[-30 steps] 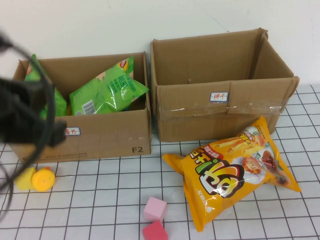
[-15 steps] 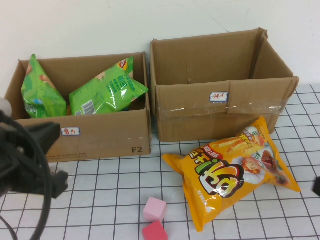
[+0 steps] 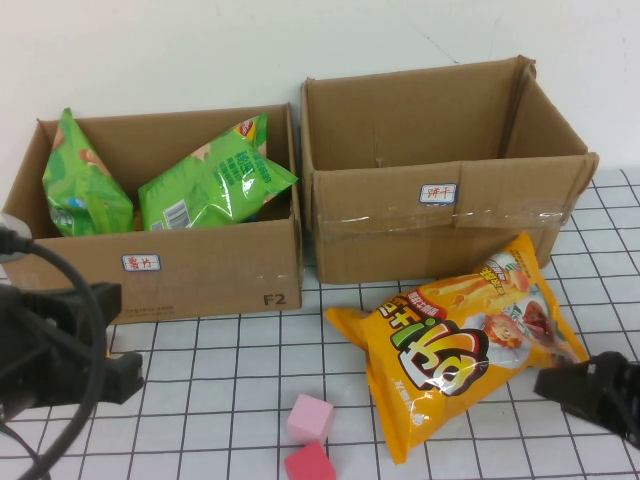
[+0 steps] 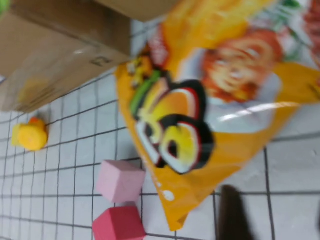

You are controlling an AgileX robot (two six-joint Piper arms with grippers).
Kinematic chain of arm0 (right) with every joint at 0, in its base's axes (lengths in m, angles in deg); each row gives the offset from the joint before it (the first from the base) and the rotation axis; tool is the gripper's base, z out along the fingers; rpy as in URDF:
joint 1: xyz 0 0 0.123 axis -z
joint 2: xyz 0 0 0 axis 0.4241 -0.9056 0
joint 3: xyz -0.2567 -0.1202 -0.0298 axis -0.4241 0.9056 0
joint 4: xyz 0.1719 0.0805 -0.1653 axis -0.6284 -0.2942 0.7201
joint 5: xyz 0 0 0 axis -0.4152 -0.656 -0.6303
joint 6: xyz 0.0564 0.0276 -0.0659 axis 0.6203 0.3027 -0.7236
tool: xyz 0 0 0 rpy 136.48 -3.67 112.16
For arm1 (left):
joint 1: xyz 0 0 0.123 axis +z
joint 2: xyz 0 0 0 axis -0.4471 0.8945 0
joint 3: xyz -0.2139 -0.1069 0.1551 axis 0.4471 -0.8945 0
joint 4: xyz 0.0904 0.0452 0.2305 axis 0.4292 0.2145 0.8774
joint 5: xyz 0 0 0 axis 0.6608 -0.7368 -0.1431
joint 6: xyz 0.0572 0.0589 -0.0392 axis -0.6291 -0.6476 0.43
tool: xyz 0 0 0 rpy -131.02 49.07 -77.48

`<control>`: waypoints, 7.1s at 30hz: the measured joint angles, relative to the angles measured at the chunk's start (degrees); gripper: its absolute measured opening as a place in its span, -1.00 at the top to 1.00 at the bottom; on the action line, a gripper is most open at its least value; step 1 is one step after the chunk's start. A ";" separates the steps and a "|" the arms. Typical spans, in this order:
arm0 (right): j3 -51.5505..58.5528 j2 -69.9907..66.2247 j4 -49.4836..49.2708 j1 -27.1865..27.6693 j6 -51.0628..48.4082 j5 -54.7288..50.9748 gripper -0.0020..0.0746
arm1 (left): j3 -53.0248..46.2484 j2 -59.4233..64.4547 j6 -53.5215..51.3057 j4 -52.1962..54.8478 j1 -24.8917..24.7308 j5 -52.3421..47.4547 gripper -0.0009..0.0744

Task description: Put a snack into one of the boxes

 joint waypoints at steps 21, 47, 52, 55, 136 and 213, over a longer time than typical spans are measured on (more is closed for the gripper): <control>-8.06 -7.71 -0.50 0.00 22.03 5.49 -0.45 | 0.00 0.00 1.70 -0.20 0.00 -1.17 0.98; -16.09 -20.90 -0.60 0.00 24.49 3.43 -0.45 | 0.00 0.00 1.79 -0.20 0.00 -5.42 0.98; -16.09 -20.90 -0.60 0.00 19.98 3.77 -0.29 | 0.00 0.00 1.79 -0.32 0.00 -5.68 0.98; -16.34 -20.90 -0.60 0.00 16.67 4.02 0.00 | 0.00 0.00 1.79 -0.32 0.00 -4.91 0.98; -96.61 -50.62 -0.06 -28.90 18.14 13.56 0.95 | 0.00 -20.31 0.08 10.20 0.00 -27.03 0.98; -43.61 -2.11 104.94 -24.21 42.21 -15.64 0.93 | -15.38 -20.54 14.48 19.30 0.00 -10.29 0.98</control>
